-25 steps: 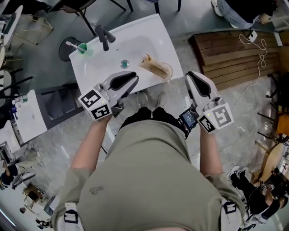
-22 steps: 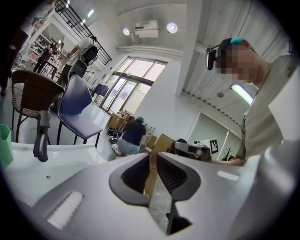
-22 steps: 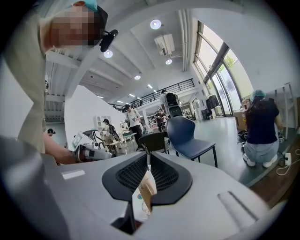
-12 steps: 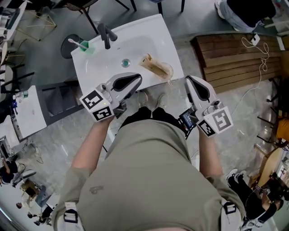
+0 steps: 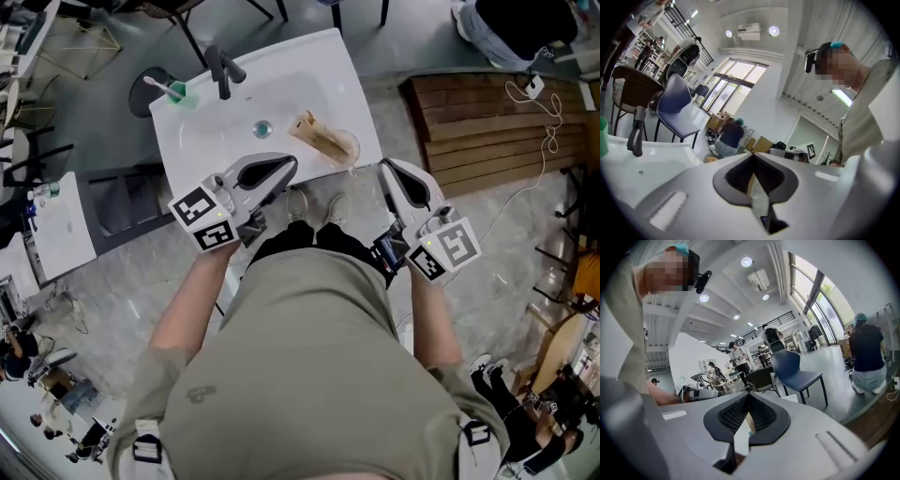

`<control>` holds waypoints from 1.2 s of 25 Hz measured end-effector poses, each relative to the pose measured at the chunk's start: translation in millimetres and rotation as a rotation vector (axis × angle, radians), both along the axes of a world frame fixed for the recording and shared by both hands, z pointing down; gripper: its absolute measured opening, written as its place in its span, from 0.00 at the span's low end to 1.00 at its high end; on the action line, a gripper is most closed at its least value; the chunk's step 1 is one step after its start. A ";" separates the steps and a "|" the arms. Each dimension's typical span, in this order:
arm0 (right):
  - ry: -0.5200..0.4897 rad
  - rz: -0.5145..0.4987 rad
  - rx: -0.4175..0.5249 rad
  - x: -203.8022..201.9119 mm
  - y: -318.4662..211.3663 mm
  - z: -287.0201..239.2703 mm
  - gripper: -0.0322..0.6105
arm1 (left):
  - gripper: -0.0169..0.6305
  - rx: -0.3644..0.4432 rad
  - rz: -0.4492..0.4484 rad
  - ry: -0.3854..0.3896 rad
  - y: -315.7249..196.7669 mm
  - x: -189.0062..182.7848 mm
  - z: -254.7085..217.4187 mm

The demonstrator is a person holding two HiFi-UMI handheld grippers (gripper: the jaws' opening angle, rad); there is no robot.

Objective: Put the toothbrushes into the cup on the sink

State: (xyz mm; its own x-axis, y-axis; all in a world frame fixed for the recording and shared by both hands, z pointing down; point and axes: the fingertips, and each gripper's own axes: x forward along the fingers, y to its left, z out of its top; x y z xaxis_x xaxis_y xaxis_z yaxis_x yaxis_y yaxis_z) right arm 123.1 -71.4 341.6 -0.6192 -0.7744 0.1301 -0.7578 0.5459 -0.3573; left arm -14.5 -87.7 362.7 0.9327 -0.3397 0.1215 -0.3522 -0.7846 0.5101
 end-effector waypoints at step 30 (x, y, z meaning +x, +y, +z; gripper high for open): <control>0.043 -0.084 -0.070 2.5 -10.4 24.9 0.07 | 0.04 -0.033 -0.014 -0.001 1.9 18.5 10.2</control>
State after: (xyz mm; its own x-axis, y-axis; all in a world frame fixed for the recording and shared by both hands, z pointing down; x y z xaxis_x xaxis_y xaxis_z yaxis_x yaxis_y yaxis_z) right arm 125.6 -81.8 366.4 -0.6740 -0.7083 0.2100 -0.7260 0.5826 -0.3653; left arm 4.0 -85.7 372.9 0.9275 -0.3489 0.1343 -0.3642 -0.7620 0.5355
